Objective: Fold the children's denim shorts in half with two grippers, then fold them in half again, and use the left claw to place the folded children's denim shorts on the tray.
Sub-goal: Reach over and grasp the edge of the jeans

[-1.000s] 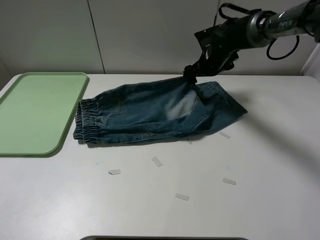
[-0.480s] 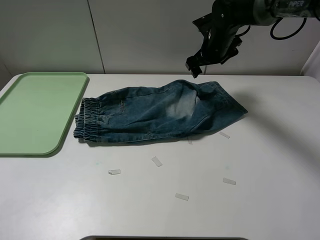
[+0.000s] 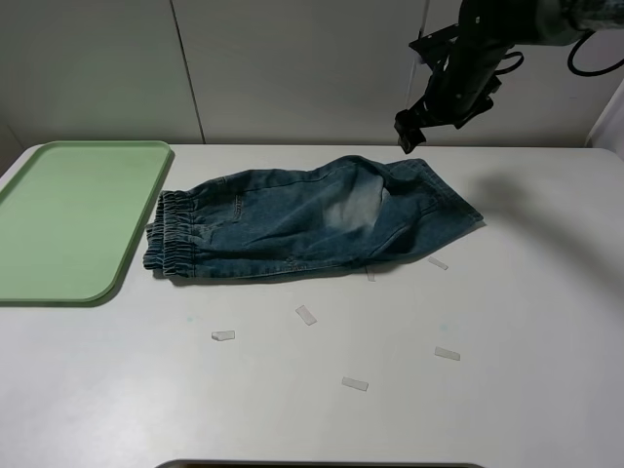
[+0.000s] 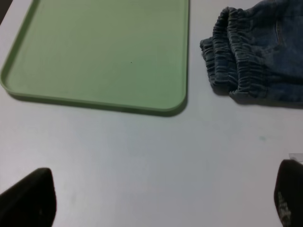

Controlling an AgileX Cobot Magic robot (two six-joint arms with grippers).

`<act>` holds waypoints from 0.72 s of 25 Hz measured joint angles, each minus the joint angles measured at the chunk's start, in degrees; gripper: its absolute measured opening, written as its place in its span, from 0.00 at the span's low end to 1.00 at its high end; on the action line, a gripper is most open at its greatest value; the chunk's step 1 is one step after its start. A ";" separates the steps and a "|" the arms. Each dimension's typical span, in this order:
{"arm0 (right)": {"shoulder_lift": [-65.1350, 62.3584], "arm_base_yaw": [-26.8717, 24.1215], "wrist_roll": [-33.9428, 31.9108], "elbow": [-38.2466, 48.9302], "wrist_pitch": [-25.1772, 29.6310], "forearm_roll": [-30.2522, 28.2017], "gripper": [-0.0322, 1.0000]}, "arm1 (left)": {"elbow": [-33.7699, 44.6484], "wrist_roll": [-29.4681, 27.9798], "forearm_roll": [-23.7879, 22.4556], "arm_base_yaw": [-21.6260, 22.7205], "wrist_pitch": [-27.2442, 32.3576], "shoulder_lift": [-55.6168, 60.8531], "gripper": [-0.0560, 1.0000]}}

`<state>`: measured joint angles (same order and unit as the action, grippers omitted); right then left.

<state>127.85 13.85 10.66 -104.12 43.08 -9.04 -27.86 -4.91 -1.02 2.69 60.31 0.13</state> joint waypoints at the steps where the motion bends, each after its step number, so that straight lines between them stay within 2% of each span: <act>1: 0.00 -0.92 1.48 0.00 0.02 1.30 0.70 | 0.00 0.00 0.00 0.00 0.00 0.00 0.91; 5: 0.00 -4.71 6.52 0.00 0.97 6.75 0.70 | 0.00 0.00 0.00 0.00 0.00 0.00 0.91; 9: 0.37 -7.61 8.80 -0.05 1.56 9.91 0.70 | 0.00 0.00 0.00 0.00 0.00 0.00 0.91; 18: 5.18 -8.36 10.27 -0.05 1.98 11.12 0.70 | 0.00 0.00 0.00 0.00 0.00 0.00 0.91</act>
<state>133.03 5.49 20.93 -104.17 45.06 2.08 -27.86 -4.91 -1.02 2.69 60.31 0.13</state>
